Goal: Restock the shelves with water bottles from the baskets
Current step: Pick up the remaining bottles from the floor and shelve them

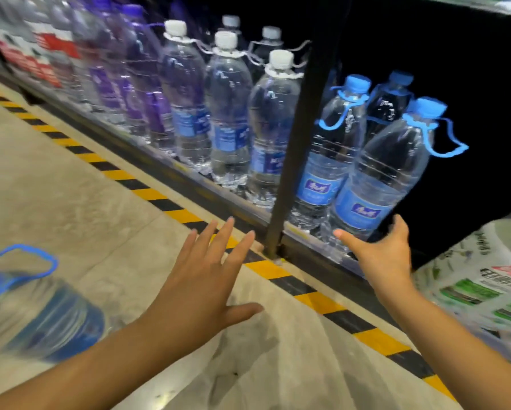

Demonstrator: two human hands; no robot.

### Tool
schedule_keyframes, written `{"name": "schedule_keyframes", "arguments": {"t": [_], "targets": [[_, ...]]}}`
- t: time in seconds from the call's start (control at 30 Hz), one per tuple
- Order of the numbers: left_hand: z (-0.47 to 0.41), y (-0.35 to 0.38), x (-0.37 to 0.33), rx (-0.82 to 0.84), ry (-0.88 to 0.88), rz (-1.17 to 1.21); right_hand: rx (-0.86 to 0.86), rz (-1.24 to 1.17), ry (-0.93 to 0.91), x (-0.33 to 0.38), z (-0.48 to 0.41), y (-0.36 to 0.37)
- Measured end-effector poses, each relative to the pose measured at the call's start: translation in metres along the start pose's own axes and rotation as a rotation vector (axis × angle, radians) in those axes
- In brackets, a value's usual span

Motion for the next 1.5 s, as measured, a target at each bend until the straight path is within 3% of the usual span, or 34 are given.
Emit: {"name": "schedule_keyframes", "arguments": {"t": [0.1, 0.27, 0.43, 0.5, 0.63, 0.8, 0.93, 1.03, 1.3, 1.43, 1.5], "targets": [[0.024, -0.037, 0.017, -0.136, -0.035, -0.056, 0.034, 0.142, -0.091, 0.012, 0.047, 0.012], [0.077, -0.079, 0.062, -0.289, -0.229, -0.144, 0.504, 0.29, -0.329, 0.052, 0.106, 0.078], [0.163, -0.089, 0.101, -0.578, -0.44, -0.072, 0.903, 0.448, -0.636, 0.074, 0.154, 0.149], [0.193, -0.068, 0.114, -0.629, -0.515, 0.093, 0.998, 0.52, -0.612, 0.074, 0.167, 0.168], [0.22, -0.005, 0.146, -0.459, -0.648, 0.755, 1.134, 0.66, -0.605, 0.063, 0.185, 0.197], [0.204, 0.034, 0.179, -0.284, -0.545, 1.009, 1.084, 0.613, -0.422, 0.037, 0.186, 0.203], [0.181, 0.03, 0.183, -0.273, -0.509, 0.966, 1.06, 0.621, -0.28, 0.001, 0.169, 0.182], [0.175, 0.025, 0.176, -0.353, -0.576, 0.899, 1.044, 0.664, -0.216, -0.014, 0.156, 0.168], [0.14, 0.006, 0.134, -0.465, -0.83, 0.931, 1.017, 0.58, -0.299, 0.009, 0.164, 0.151], [0.106, -0.014, 0.089, -0.483, -0.878, 1.124, 0.967, 0.409, -0.308, 0.022, 0.195, 0.133], [0.087, -0.024, 0.065, -0.461, -0.895, 1.271, 0.861, 0.324, -0.35, 0.027, 0.203, 0.12]]}}
Point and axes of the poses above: each hand's wrist, its own z-axis away from the middle knuckle, its own y-axis out of the palm, x = y × z, the point moved 3 cm from there along -z, towards the middle knuckle, and after that the axes turned 7 degrees about y, right-handed, at the moved point
